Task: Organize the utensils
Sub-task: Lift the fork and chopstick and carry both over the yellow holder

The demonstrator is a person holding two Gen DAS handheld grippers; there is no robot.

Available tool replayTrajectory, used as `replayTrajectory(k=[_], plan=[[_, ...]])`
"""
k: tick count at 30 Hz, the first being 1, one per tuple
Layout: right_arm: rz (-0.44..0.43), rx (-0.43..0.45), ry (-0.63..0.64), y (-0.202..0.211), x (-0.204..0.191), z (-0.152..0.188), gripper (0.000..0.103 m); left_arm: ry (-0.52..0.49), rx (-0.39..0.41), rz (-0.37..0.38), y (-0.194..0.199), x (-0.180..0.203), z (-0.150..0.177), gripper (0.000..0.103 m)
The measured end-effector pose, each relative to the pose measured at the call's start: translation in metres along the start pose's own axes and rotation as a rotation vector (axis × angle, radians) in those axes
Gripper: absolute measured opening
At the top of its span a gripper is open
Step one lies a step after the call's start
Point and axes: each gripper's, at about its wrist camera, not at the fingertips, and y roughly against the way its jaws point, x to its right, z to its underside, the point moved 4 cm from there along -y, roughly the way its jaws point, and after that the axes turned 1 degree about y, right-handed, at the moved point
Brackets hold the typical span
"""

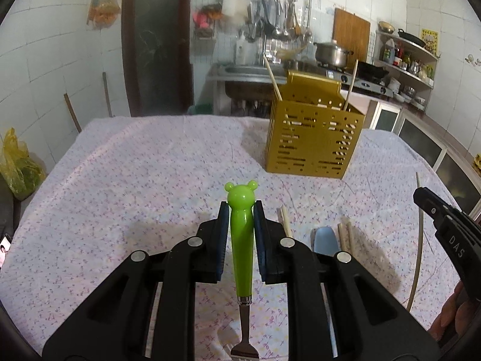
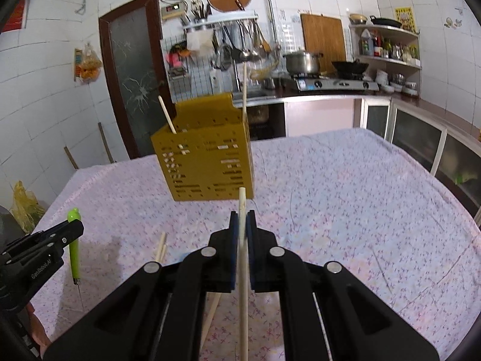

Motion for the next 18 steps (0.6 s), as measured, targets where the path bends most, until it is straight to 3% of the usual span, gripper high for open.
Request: replayTrajectory(k=[18], plan=[[-0.034, 0.143, 0.027, 0.036, -0.004, -0.015, 0.006, 0.048, 0.122, 0.008, 0.04, -0.009, -0.014, 0.015]])
